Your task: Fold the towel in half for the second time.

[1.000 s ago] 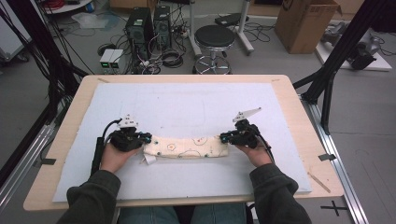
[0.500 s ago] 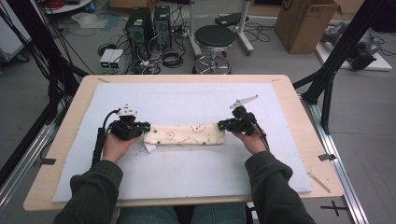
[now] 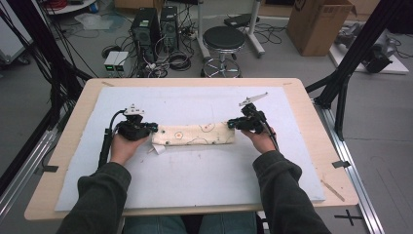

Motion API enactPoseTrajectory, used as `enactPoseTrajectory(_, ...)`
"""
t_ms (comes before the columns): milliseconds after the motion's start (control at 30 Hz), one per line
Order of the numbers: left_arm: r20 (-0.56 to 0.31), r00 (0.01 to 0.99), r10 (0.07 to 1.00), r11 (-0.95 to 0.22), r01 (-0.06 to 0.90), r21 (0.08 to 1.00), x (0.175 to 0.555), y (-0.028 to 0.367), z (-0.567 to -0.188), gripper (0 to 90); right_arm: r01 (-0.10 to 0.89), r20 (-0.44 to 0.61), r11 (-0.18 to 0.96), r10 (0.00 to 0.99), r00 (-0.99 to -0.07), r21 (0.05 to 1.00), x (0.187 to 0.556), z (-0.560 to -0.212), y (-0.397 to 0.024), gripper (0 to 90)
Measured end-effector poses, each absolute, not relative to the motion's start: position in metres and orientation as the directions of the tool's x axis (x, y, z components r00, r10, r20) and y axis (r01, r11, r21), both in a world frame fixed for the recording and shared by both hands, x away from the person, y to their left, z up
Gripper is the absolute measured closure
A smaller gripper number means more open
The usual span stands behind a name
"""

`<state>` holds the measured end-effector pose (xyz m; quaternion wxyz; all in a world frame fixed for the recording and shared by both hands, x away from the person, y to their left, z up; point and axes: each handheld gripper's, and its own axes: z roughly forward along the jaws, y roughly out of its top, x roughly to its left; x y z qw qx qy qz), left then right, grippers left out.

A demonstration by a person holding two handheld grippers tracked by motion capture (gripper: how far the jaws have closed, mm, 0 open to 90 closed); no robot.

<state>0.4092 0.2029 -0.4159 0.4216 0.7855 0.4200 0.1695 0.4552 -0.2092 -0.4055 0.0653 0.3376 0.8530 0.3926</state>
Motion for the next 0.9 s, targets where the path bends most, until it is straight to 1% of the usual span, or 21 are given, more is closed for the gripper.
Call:
enactPoseTrajectory(133, -0.080, 0.585, 0.807, -0.292, 0.513, 0.807, 0.417, 0.199, -0.413, 82.7, 0.540, 0.156, 0.451, 0.647, -0.747, 0.711, 0.458, -0.408, -0.212, 81.0)
enactPoseTrajectory(300, -0.082, 0.581, 0.810, -0.297, 0.527, 0.796, 0.420, 0.196, -0.418, 82.7, 0.550, 0.161, 0.435, 0.661, -0.732, 0.713, 0.463, -0.411, -0.215, 81.0)
enactPoseTrajectory(433, -0.092, 0.571, 0.815, -0.282, 0.532, 0.798, 0.423, 0.195, -0.421, 82.7, 0.554, 0.157, 0.435, 0.669, -0.727, 0.710, 0.465, -0.415, -0.214, 81.0)
enactPoseTrajectory(900, -0.096, 0.559, 0.824, -0.285, 0.555, 0.782, 0.431, 0.194, -0.435, 82.4, 0.569, 0.155, 0.439, 0.682, -0.715, 0.695, 0.473, -0.427, -0.212, 80.8)
